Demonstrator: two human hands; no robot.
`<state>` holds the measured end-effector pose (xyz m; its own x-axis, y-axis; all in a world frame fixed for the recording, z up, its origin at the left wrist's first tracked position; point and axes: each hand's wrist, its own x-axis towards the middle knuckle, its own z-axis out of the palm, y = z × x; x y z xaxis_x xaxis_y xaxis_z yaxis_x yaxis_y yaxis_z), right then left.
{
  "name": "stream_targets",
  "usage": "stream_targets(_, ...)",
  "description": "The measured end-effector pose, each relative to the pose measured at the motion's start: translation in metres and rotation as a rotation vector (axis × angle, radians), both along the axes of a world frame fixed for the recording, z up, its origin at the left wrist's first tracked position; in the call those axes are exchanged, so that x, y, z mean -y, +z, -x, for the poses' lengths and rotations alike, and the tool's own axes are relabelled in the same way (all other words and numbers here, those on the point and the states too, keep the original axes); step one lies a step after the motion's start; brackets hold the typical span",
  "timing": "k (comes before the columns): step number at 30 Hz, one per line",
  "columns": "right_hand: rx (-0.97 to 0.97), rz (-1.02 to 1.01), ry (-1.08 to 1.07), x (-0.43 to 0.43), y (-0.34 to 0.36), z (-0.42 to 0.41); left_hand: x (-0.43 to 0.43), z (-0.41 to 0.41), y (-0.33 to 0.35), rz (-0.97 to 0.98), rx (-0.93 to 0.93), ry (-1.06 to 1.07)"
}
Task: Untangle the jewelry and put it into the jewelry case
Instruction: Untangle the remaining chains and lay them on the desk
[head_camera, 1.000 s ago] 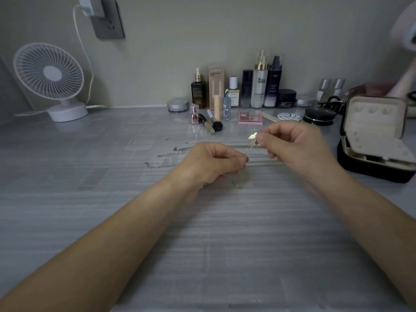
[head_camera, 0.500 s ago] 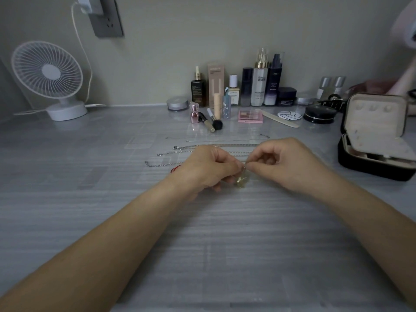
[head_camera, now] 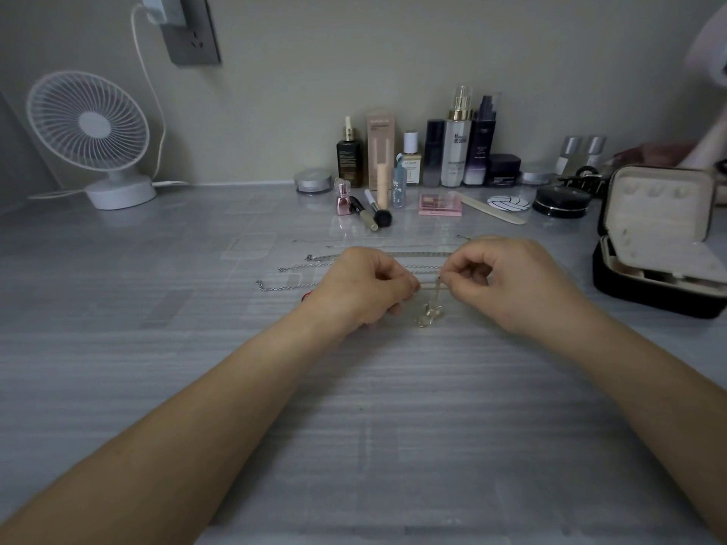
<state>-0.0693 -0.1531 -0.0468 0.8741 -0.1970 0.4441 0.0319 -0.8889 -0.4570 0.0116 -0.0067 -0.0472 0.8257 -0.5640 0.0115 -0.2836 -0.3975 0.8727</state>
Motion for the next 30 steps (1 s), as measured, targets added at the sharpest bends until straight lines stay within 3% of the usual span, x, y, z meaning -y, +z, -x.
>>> stream_targets(7, -0.052, -0.042, 0.036, -0.002, -0.001, -0.001, 0.004, 0.002, -0.006, 0.058, 0.254, -0.061)
stream_targets(20, -0.026, -0.040, 0.086, -0.003, -0.003, -0.002, 0.003, 0.000, -0.007, 0.069, 0.300, -0.060)
stream_targets(30, -0.056, -0.074, 0.063, -0.005, -0.002, -0.002, -0.001, 0.009, -0.002, -0.067, 0.544, -0.036)
